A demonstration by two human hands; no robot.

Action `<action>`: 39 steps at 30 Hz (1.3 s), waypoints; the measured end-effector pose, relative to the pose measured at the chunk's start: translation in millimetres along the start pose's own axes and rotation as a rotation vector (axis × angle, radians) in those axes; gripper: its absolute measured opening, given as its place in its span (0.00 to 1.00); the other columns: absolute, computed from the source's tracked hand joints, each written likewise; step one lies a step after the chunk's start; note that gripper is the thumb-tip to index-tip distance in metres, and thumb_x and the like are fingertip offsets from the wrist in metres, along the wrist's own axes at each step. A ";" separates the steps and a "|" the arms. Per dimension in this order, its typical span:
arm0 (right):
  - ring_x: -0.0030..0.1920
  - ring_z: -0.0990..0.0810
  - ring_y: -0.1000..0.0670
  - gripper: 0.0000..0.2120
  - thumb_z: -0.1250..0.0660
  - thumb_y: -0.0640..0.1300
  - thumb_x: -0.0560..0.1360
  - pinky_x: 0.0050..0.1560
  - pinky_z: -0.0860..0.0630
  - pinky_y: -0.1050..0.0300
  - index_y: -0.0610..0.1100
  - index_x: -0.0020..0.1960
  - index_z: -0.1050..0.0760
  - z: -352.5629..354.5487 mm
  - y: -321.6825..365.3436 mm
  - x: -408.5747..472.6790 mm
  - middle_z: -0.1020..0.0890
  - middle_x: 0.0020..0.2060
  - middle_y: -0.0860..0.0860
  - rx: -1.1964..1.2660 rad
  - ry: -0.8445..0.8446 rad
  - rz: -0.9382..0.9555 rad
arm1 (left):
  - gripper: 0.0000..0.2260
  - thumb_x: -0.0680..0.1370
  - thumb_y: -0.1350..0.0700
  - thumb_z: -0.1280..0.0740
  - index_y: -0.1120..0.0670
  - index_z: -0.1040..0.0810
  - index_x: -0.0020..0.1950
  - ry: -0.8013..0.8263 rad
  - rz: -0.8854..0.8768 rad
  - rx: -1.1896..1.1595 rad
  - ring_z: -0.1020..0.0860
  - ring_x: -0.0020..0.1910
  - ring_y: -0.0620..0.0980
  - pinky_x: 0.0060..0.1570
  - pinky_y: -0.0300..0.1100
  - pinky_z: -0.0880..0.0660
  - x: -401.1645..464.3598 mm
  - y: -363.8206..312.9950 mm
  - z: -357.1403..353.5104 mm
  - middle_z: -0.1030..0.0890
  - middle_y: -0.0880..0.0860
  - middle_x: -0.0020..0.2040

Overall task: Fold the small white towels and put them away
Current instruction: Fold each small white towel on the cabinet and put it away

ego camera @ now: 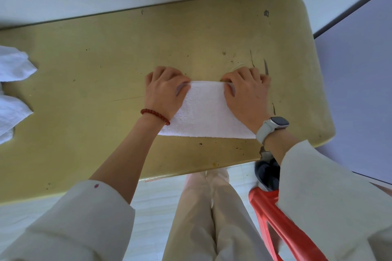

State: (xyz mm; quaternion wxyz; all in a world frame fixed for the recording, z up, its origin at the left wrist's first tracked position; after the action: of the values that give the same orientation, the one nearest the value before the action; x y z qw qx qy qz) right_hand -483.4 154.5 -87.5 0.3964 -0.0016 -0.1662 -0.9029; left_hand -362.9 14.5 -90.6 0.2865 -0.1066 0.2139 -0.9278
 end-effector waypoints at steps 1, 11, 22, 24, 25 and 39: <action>0.43 0.25 0.46 0.06 0.36 0.41 0.70 0.46 0.43 0.54 0.47 0.42 0.22 -2.1 3.0 0.0 0.21 0.40 0.51 0.000 -0.010 0.029 | 0.03 0.71 0.56 0.31 0.52 0.17 0.41 -0.013 -0.006 -0.002 0.26 0.50 0.53 0.53 0.44 0.39 0.6 -0.5 -0.9 0.19 0.49 0.43; 0.41 0.26 0.45 0.07 0.39 0.40 0.73 0.45 0.38 0.51 0.44 0.39 0.24 -15.2 12.0 9.7 0.21 0.39 0.49 0.044 0.027 0.043 | 0.04 0.73 0.61 0.35 0.55 0.21 0.40 0.006 -0.040 0.008 0.24 0.47 0.55 0.48 0.43 0.37 6.0 -4.5 2.1 0.18 0.49 0.38; 0.42 0.27 0.43 0.04 0.38 0.42 0.72 0.48 0.36 0.47 0.44 0.40 0.25 -19.6 12.2 12.8 0.22 0.40 0.48 0.046 0.067 0.071 | 0.07 0.76 0.58 0.38 0.54 0.20 0.47 0.113 0.124 0.011 0.29 0.54 0.51 0.53 0.41 0.38 22.0 -3.2 -7.7 0.20 0.50 0.47; 0.41 0.26 0.43 0.05 0.39 0.40 0.72 0.47 0.35 0.46 0.43 0.40 0.25 -20.8 13.9 14.2 0.22 0.38 0.48 0.027 0.050 0.069 | 0.07 0.76 0.57 0.38 0.53 0.20 0.47 0.118 0.144 0.008 0.30 0.55 0.50 0.54 0.40 0.40 22.1 -3.1 -7.4 0.20 0.49 0.47; 0.40 0.26 0.43 0.05 0.39 0.40 0.72 0.47 0.35 0.46 0.43 0.39 0.26 -20.7 14.2 15.4 0.22 0.37 0.48 0.023 0.038 0.062 | 0.07 0.76 0.57 0.38 0.53 0.21 0.47 0.122 0.149 0.012 0.30 0.55 0.50 0.54 0.40 0.40 22.2 -2.9 -7.1 0.21 0.49 0.47; 0.65 0.29 0.42 0.16 0.46 0.42 0.75 0.68 0.39 0.39 0.41 0.59 0.25 0.6 11.6 -27.5 0.24 0.61 0.43 -0.063 -0.019 0.122 | 0.17 0.77 0.53 0.44 0.54 0.26 0.63 0.050 -0.026 0.235 0.31 0.67 0.60 0.65 0.64 0.44 -32.0 -34.3 -14.1 0.26 0.56 0.65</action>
State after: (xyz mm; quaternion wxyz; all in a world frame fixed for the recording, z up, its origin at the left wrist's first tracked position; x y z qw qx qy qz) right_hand -456.3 167.0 -87.2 0.4487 -0.0328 -0.1410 -0.8819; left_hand -358.0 63.2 -89.8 0.2795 -0.0518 0.1093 -0.9525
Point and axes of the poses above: each hand's wrist, its own x-axis towards the middle knuckle, its own z-axis out of the back of the hand, y = z × x, the point moved 4 cm from there along x, towards the middle knuckle
